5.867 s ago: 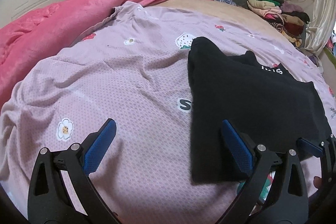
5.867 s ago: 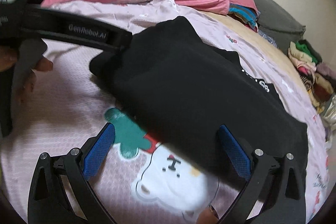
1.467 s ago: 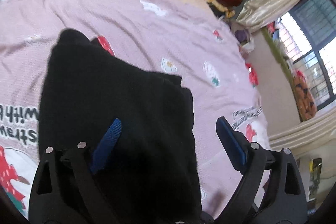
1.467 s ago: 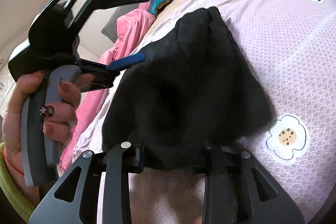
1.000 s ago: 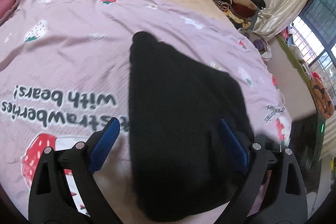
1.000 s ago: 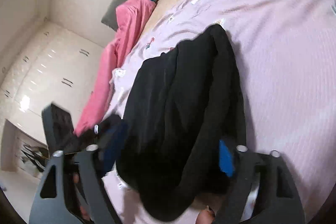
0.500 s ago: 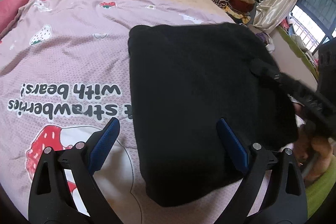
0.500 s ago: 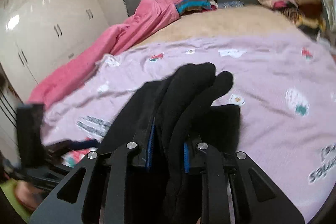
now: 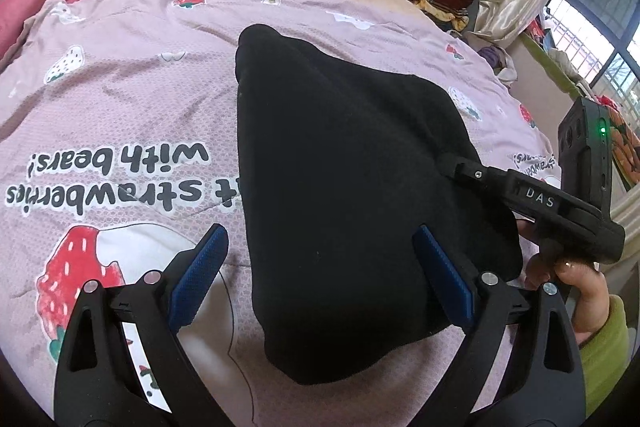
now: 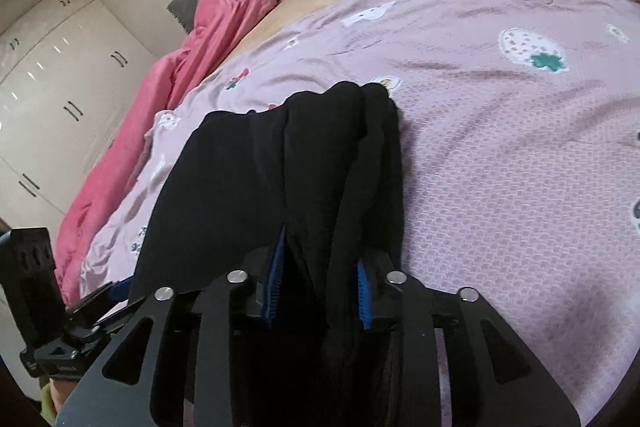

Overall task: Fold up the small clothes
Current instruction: 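Press the folded sweater flat with the right tool and open it, then withdraw both open tools from the folded sweater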

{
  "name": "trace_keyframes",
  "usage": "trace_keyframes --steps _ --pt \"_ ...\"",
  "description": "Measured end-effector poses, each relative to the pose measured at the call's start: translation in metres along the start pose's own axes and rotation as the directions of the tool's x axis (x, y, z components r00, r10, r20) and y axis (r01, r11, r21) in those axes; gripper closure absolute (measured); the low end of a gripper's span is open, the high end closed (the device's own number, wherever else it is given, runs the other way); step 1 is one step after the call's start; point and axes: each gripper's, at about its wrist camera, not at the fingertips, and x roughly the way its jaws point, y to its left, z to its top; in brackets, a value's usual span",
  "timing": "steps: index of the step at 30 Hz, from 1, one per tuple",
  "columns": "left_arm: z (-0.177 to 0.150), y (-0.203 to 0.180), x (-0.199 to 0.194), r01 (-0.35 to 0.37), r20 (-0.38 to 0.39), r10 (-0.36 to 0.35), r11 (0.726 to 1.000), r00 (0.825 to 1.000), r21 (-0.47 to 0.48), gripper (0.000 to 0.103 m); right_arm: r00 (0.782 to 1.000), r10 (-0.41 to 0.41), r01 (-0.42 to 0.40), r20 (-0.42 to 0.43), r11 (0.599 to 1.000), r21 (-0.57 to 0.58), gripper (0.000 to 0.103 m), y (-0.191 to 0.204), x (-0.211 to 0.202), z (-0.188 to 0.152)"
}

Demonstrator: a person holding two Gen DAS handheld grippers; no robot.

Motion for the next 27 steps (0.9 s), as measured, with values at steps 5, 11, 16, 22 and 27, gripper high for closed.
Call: trace_keyframes --steps 5,11,16,22,27 --pt "-0.003 0.000 -0.003 -0.004 0.000 0.004 1.000 1.000 -0.004 0.016 0.998 -0.060 0.061 0.008 0.998 -0.019 0.062 0.004 -0.012 -0.006" --pt "-0.007 -0.001 -0.010 -0.003 0.002 0.003 1.000 1.000 -0.002 0.016 0.995 -0.095 0.096 0.031 0.995 -0.021 0.052 0.006 -0.029 -0.015" --pt "-0.011 0.000 -0.015 -0.006 0.004 0.006 1.000 1.000 -0.005 0.016 0.989 -0.137 0.140 0.063 0.988 -0.060 0.052 0.014 -0.046 -0.020" --pt "-0.015 0.000 -0.027 -0.014 0.021 0.014 1.000 1.000 0.000 0.016 0.981 -0.151 0.161 0.121 0.983 -0.082 0.035 0.022 -0.071 -0.026" --pt "-0.018 0.002 -0.040 -0.014 0.041 0.014 1.000 0.999 -0.006 0.010 0.971 -0.161 0.179 0.176 0.979 -0.092 0.022 0.030 -0.094 -0.034"
